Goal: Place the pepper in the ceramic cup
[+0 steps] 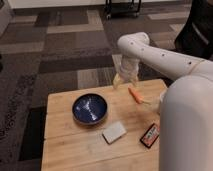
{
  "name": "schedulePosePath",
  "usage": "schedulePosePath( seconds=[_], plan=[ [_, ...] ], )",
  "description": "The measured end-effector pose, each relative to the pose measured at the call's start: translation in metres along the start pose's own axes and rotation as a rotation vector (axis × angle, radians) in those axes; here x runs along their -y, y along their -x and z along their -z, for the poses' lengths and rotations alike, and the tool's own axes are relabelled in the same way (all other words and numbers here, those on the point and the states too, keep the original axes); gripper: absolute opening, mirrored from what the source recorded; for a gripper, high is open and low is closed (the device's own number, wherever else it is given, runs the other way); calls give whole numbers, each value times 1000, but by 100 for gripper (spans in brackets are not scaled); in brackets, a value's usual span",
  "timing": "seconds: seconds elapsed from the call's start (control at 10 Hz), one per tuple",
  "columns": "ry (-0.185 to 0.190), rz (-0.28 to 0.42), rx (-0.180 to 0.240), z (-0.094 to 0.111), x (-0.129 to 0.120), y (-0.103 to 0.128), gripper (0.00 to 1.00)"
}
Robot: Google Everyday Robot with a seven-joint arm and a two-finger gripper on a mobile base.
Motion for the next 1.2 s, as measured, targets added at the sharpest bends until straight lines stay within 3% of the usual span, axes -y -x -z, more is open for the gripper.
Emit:
schedulePosePath(
  seconds=[0.2, 0.4, 0.8, 1.0, 1.2],
  plan=[
    [-7, 10, -14, -13, 18, 8, 65],
    [-44, 44, -22, -30, 33, 26, 65],
    [-36, 101, -18, -61, 26, 48, 65],
    [-47, 108, -16, -67, 32, 50, 65],
    [-84, 114, -21, -69, 49, 48, 65]
  ],
)
